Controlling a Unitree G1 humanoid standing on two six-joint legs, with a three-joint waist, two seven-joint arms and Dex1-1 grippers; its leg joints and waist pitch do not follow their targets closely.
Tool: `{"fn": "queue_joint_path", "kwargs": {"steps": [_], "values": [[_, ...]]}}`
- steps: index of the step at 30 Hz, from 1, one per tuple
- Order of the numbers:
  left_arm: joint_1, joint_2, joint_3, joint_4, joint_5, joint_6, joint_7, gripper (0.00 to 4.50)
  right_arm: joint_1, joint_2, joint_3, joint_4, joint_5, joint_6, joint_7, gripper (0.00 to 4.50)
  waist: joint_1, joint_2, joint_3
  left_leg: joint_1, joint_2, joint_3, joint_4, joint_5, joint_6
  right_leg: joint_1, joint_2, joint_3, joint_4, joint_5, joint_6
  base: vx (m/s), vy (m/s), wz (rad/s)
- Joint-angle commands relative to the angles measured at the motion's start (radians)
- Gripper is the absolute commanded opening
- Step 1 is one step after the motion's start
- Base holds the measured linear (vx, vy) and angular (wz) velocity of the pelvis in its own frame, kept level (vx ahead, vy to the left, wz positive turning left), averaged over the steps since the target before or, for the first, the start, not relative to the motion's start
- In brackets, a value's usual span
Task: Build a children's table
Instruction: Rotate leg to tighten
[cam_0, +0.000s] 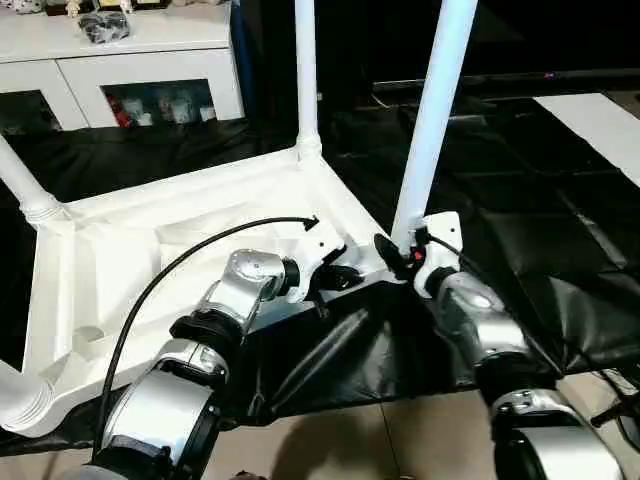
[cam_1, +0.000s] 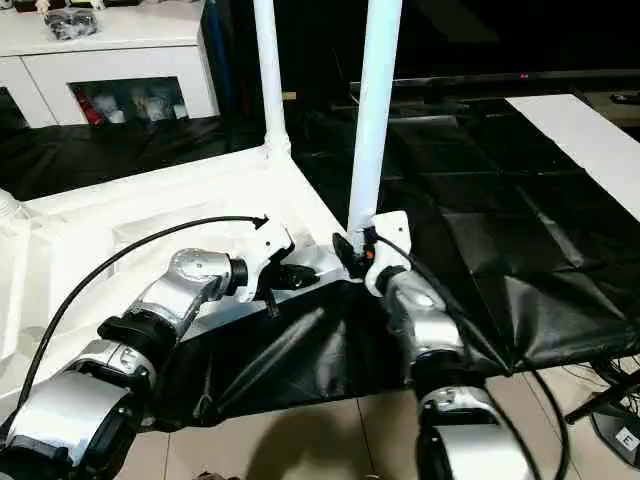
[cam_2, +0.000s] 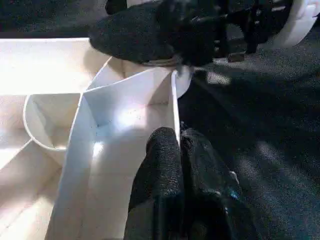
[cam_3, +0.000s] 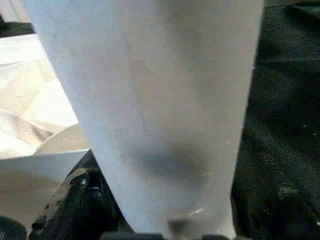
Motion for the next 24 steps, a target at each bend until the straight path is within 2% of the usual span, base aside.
{"fn": "queue_joint_path", "kwargs": {"steps": [1,3,4,5,9,13,14,16,20,21,22,24], "values": [[0.001,-0.060,-0.066,-0.011,0.012,-0.031,-0.038,0.00,-0.009,0.045,0.069,0.039,-0.024,-0.006,0.035,3.34,0.003,-0.008,-0.052,0.020,0.022,-0.022,-0.075,-0.410,0.012,0.021,-0.047,0.021,-0.096,-0.438,-0.159,0.000,0.000,0.00],[0.001,-0.052,-0.066,-0.010,0.012,-0.039,-0.043,0.00,-0.007,0.033,0.074,0.036,-0.028,-0.014,0.048,3.40,0.003,-0.009,-0.053,0.020,0.023,-0.020,-0.075,-0.401,0.014,0.022,-0.045,0.022,-0.092,-0.395,-0.172,0.000,0.000,0.00],[0.001,-0.036,-0.065,-0.011,0.013,-0.052,-0.063,0.00,-0.001,0.012,0.076,0.026,-0.022,-0.016,0.092,3.67,0.006,-0.008,-0.054,0.020,0.023,-0.017,-0.073,-0.384,0.020,0.024,-0.044,0.024,-0.086,-0.336,-0.193,0.000,0.000,0.00],[0.000,-0.032,-0.065,-0.012,0.013,-0.054,-0.069,0.00,0.000,0.006,0.076,0.024,-0.019,-0.016,0.105,3.75,0.007,-0.008,-0.055,0.018,0.023,-0.016,-0.072,-0.378,0.024,0.027,-0.044,0.025,-0.083,-0.317,-0.199,0.000,0.000,0.00],[0.001,0.005,-0.062,-0.017,0.000,-0.081,-0.143,0.00,0.012,-0.055,0.102,0.000,-0.023,-0.015,0.240,3.99,0.015,-0.008,-0.060,0.013,0.024,-0.010,-0.064,-0.308,0.058,0.035,-0.043,0.023,-0.073,-0.228,-0.227,0.000,0.000,0.00],[0.006,0.048,-0.073,-0.021,-0.010,-0.115,-0.251,0.00,0.036,-0.116,0.148,-0.046,-0.006,0.019,0.466,3.99,0.031,-0.009,-0.068,0.007,0.027,-0.005,-0.052,-0.221,0.096,0.042,-0.043,0.019,-0.057,-0.109,-0.256,0.000,0.000,0.00],[0.007,0.061,-0.080,-0.021,-0.014,-0.121,-0.290,0.00,0.048,-0.137,0.171,-0.072,0.004,0.044,0.551,3.99,0.032,-0.010,-0.066,0.005,0.027,-0.004,-0.051,-0.212,0.107,0.043,-0.043,0.016,-0.055,-0.086,-0.269,0.000,0.000,0.00],[0.007,0.078,-0.082,-0.018,-0.019,-0.137,-0.334,0.00,0.075,-0.177,0.216,-0.130,0.031,0.084,0.708,3.99,0.041,-0.009,-0.066,0.008,0.031,-0.006,-0.051,-0.208,0.120,0.044,-0.043,0.016,-0.052,-0.075,-0.276,0.000,0.000,0.00],[0.002,0.094,-0.076,-0.013,-0.036,-0.138,-0.396,0.00,0.075,-0.211,0.235,-0.149,0.059,0.134,0.835,3.99,0.053,-0.008,-0.063,0.014,0.035,-0.006,-0.056,-0.240,0.097,0.040,-0.046,0.017,-0.055,-0.126,-0.280,0.000,0.000,0.00],[0.002,0.094,-0.076,-0.013,-0.036,-0.138,-0.396,0.00,0.075,-0.211,0.235,-0.149,0.059,0.134,0.835,3.84,0.053,-0.007,-0.063,0.014,0.035,-0.006,-0.057,-0.250,0.091,0.040,-0.047,0.017,-0.056,-0.138,-0.280,0.000,0.000,0.00],[0.000,0.107,-0.078,-0.016,-0.046,-0.140,-0.443,0.00,0.071,-0.228,0.245,-0.151,0.064,0.159,0.899,3.84,0.053,-0.007,-0.062,0.015,0.034,-0.007,-0.058,-0.272,0.077,0.041,-0.047,0.017,-0.058,-0.167,-0.276,0.000,0.000,0.00],[-0.004,0.116,-0.079,-0.017,-0.051,-0.142,-0.471,0.00,0.068,-0.240,0.255,-0.152,0.063,0.175,0.940,3.84,0.054,-0.008,-0.062,0.016,0.034,-0.007,-0.059,-0.277,0.070,0.040,-0.048,0.018,-0.059,-0.173,-0.274,0.000,0.000,0.00]]}}
